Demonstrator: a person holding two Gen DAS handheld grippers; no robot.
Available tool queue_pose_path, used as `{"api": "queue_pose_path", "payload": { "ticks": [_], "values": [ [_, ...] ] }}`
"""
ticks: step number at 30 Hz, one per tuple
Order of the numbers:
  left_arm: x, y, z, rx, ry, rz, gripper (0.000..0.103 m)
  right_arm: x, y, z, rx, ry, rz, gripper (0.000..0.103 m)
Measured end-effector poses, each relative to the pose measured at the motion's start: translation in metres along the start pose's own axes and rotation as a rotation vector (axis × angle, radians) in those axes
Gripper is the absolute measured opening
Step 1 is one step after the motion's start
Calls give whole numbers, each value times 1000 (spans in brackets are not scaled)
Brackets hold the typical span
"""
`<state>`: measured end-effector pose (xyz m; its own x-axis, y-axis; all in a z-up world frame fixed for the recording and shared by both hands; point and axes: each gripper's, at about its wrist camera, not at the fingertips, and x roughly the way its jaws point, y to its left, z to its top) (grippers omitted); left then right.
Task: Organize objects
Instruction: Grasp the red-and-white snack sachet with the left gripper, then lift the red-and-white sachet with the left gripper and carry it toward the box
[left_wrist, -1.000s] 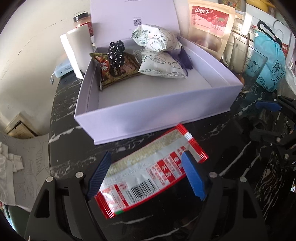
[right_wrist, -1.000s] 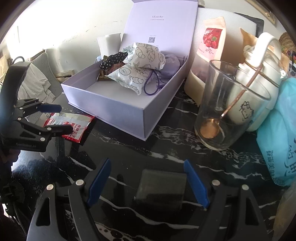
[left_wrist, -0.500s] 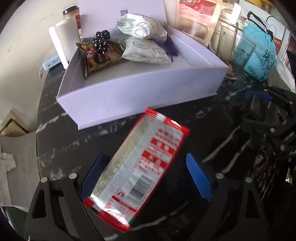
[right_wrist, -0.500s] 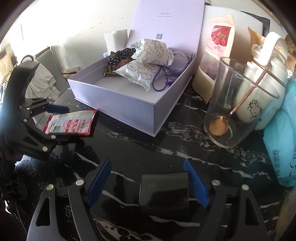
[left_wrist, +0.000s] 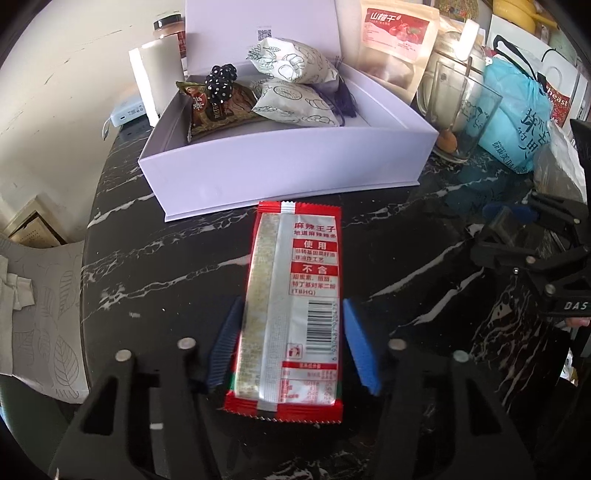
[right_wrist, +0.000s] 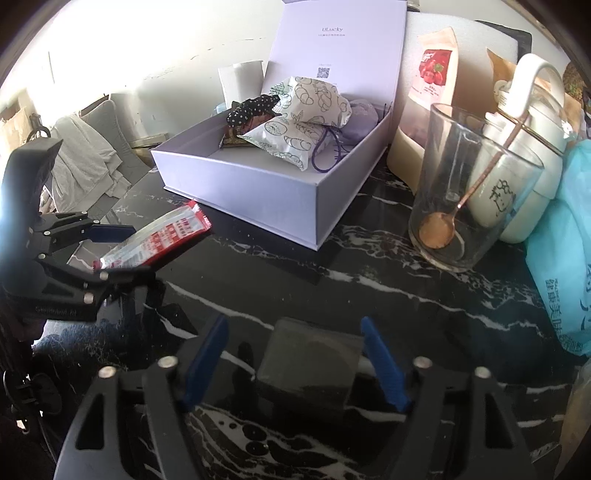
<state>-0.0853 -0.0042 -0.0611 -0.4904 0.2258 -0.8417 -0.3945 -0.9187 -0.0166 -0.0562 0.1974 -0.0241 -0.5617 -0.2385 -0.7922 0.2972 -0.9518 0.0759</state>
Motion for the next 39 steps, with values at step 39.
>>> {"api": "queue_pose_path", "payload": {
  "ticks": [39],
  "values": [
    [-27, -57, -42, -8, -19, -5, 44, -34, 9, -53, -63, 23, 58, 64]
  ]
}}
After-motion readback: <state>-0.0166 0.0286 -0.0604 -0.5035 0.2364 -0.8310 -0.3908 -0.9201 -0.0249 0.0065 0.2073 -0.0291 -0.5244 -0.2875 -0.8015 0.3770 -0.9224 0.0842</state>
